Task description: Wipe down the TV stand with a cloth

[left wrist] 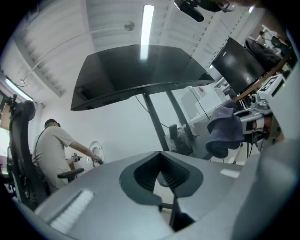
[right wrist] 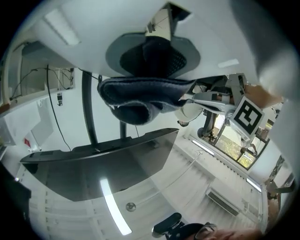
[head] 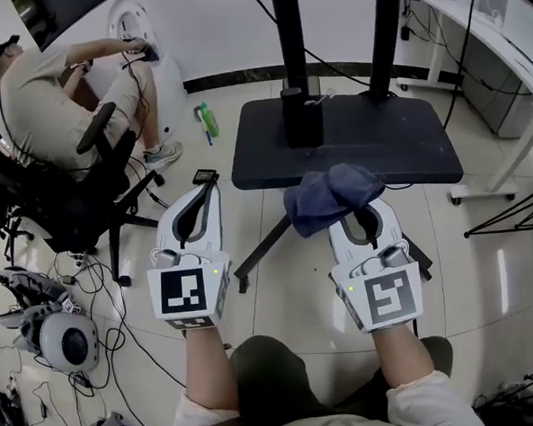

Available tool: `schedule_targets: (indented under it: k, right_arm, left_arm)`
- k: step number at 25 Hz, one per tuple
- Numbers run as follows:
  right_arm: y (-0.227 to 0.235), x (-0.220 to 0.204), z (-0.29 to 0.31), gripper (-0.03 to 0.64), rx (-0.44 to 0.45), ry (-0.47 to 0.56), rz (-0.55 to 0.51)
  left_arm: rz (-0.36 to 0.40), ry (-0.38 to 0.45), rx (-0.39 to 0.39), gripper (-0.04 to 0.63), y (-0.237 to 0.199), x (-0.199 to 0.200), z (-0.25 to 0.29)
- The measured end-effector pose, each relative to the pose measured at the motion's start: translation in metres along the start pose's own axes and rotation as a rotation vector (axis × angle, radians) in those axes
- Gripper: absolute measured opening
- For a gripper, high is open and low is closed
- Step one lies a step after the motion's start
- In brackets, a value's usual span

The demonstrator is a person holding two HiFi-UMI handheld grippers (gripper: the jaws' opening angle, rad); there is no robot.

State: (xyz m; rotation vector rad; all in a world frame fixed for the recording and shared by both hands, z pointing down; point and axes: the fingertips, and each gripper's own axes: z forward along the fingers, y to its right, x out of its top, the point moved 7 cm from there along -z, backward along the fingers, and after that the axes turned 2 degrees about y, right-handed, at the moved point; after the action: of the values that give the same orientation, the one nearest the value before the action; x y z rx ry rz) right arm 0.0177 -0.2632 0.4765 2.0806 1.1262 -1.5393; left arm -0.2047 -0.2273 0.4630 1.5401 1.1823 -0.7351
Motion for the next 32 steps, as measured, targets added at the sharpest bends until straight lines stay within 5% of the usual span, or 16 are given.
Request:
schedule_targets:
  k: [6, 8, 10, 13, 17, 22, 27, 29, 32]
  right_arm:
    - [-0.042, -0.08, 0.014, 0.061, -0.034, -0.015, -0.026]
    - [-0.049, -0.133, 0.006, 0.061, -0.067, -0.145, -0.045]
    - [-0.056, -0.206, 0.002, 0.061, -0.089, -0.324, -0.036]
    - [-0.049, -0.279, 0.045, 0.061, -0.098, -0.248, -0.022]
    - [-0.005, -0.327, 0.115, 0.061, -0.102, -0.298, -0.043]
    - [0.044, -0.348, 0.175, 0.061, -0.111, -0.401, -0.015]
    - [0.057, -0.356, 0.187, 0.061, -0.097, -0.381, -0.036]
    - [0.057, -0.415, 0.179, 0.061, -0.107, -0.489, 0.015]
    - [0.038, -0.525, 0.152, 0.061, -0.068, -0.694, 0.036]
  left_arm:
    - [-0.102, -0.114, -0.043, 0.107, -0.012, -0.09, -0.018]
    - [-0.126, -0.065, -0.057, 0.107, -0.011, -0.106, -0.012]
    - [-0.123, -0.107, -0.076, 0.107, -0.005, -0.116, -0.011]
    - [-0.121, -0.147, -0.094, 0.107, 0.002, -0.119, -0.014]
    - [-0.07, -0.046, -0.106, 0.107, 0.004, -0.11, -0.015]
    - [-0.12, -0.194, -0.095, 0.107, -0.002, -0.11, -0.034]
    - [-0.072, -0.152, -0.089, 0.107, -0.002, -0.112, -0.033]
    - [-0.11, -0.243, -0.088, 0.107, -0.001, -0.115, -0.036]
    - [-0.112, -0.269, -0.099, 0.107, 0.002, -0.114, -0.04]
